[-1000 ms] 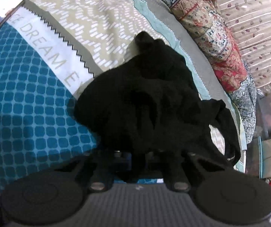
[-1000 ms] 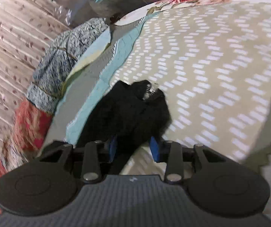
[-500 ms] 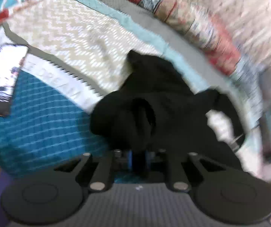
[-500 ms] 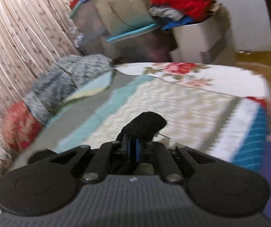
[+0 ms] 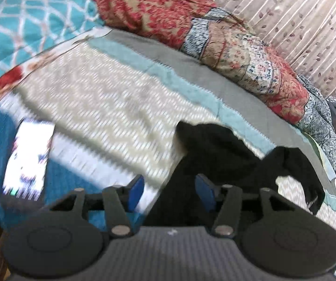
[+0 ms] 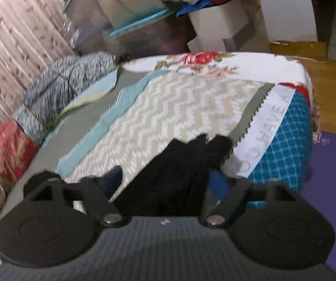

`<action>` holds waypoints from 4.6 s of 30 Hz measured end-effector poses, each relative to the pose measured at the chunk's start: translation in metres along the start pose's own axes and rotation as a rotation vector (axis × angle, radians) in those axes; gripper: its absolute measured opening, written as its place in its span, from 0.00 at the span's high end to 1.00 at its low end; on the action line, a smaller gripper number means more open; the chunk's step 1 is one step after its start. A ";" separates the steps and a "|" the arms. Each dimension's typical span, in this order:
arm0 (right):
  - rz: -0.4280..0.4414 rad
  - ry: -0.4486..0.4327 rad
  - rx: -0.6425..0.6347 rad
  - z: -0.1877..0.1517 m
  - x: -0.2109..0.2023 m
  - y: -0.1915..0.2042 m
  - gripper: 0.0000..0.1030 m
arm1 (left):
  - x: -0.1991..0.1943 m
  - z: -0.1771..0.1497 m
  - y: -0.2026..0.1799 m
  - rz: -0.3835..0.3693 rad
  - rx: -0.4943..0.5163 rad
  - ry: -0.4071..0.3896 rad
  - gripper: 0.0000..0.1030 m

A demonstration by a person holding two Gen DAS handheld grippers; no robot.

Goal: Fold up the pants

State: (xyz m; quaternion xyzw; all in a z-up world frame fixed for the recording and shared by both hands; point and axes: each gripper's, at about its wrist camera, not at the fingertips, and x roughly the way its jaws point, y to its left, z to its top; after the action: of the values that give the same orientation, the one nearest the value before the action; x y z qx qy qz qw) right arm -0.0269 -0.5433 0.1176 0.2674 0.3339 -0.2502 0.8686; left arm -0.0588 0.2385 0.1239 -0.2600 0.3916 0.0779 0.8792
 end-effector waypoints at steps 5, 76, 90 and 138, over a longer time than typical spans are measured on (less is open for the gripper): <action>-0.025 0.164 -0.123 -0.011 -0.015 -0.020 0.21 | 0.057 0.031 -0.034 -0.026 0.092 -0.007 0.36; 0.066 0.154 -0.033 0.108 0.262 0.210 0.27 | 0.200 0.059 -0.112 0.101 0.351 -0.132 0.93; 0.104 0.066 -0.024 0.118 0.213 0.169 0.95 | 0.151 0.054 -0.118 0.023 0.345 -0.183 0.93; 1.241 0.421 -1.236 -0.258 -0.132 0.356 0.14 | -0.030 -0.147 0.096 -0.107 -0.175 -0.102 0.48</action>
State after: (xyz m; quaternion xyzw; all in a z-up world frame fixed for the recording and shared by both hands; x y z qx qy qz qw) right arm -0.0101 -0.0859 0.1545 -0.0751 0.3567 0.5420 0.7572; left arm -0.2072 0.2461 0.0261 -0.3520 0.3236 0.0776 0.8749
